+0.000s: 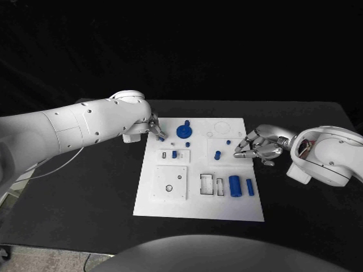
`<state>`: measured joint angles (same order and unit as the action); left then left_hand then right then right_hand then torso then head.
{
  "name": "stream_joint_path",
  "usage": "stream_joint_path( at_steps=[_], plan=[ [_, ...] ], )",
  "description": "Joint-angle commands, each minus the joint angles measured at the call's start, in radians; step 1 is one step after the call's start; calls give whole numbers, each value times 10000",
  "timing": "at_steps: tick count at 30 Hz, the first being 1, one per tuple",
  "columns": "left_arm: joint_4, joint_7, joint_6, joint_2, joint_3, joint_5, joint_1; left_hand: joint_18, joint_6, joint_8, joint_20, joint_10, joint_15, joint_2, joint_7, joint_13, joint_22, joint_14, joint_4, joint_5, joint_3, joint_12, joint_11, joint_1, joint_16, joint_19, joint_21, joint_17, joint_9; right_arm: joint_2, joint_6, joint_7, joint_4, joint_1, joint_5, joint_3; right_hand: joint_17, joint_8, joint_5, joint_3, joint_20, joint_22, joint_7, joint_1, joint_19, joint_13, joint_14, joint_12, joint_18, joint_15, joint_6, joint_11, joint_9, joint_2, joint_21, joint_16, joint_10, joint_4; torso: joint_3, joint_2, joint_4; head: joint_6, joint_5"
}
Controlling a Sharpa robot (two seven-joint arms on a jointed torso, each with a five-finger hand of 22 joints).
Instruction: Assemble the parts on the task board
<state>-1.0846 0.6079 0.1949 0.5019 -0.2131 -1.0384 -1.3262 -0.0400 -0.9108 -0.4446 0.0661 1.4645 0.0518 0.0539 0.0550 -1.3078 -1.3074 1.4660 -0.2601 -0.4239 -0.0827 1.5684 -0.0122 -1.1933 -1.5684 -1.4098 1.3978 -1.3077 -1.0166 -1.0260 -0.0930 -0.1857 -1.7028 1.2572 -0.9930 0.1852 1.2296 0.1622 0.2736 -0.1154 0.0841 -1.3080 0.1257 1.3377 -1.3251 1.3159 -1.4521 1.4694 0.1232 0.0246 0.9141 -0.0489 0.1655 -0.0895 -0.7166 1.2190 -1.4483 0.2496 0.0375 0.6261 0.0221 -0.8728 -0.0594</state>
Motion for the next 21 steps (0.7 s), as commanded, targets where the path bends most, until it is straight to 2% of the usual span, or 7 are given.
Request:
stream_joint_path(
  at_steps=[1, 8, 16, 21],
  plan=[
    [4, -222, -15, -12, 6, 127, 3, -165, -8, 52, -58, 1063, 14, -10, -86, -2630, -1253, 1048, 12, -186, -95, 24, 3, -135, -24, 41, -36, -2631, -14, -9, 129, 26, 10, -10, 11, -2, -7, 62, 99, -19, -3, -523, -2, 121, 63, 1240, 59, -68, 183, -13, 89, 32, -18, -79, 41, -29, -4, -64, -2, 1, 2, 2, -4],
    [3, -341, -89, 2, 6, 230, 5, -159, -234, 30, -93, 1063, 49, -76, -148, -2630, -1297, 1048, 31, -621, -349, 24, -49, -272, -24, 12, -28, -2631, -12, 3, 151, 18, 19, -14, 11, -2, -20, 58, 357, 1, -2, -533, -1, 200, 54, 1231, 63, -72, 185, -14, 104, 33, -40, -124, 77, -32, 5, -94, -3, 2, 5, 2, -17],
    [-39, -423, -193, 28, 5, 281, 7, -155, -644, 185, -156, 1063, 119, -203, -230, -2630, -1345, 1048, 2, -1218, -762, 24, -121, -363, -24, -12, -36, -2631, 139, 10, 184, 6, 32, -16, 23, -2, -29, 50, 581, 22, -2, -544, -2, 270, 46, 1219, 66, -79, 186, -12, 115, 35, -63, -157, 107, -30, 17, -116, -1, 0, 1, 2, -42],
    [-238, -329, -425, 168, 3, 368, 8, -147, -795, 266, -179, 1063, 145, -300, -263, -2630, -1378, 1048, 68, -1416, -978, 24, -152, -446, -24, -38, -22, -2631, 193, -7, 198, -9, 29, -17, 26, -2, -39, 45, 738, 40, -3, -552, -3, 321, 40, 1219, 70, -78, 186, -11, 124, 36, -79, -170, 127, -34, 17, -135, 0, -1, -4, 2, -28]
  ],
)
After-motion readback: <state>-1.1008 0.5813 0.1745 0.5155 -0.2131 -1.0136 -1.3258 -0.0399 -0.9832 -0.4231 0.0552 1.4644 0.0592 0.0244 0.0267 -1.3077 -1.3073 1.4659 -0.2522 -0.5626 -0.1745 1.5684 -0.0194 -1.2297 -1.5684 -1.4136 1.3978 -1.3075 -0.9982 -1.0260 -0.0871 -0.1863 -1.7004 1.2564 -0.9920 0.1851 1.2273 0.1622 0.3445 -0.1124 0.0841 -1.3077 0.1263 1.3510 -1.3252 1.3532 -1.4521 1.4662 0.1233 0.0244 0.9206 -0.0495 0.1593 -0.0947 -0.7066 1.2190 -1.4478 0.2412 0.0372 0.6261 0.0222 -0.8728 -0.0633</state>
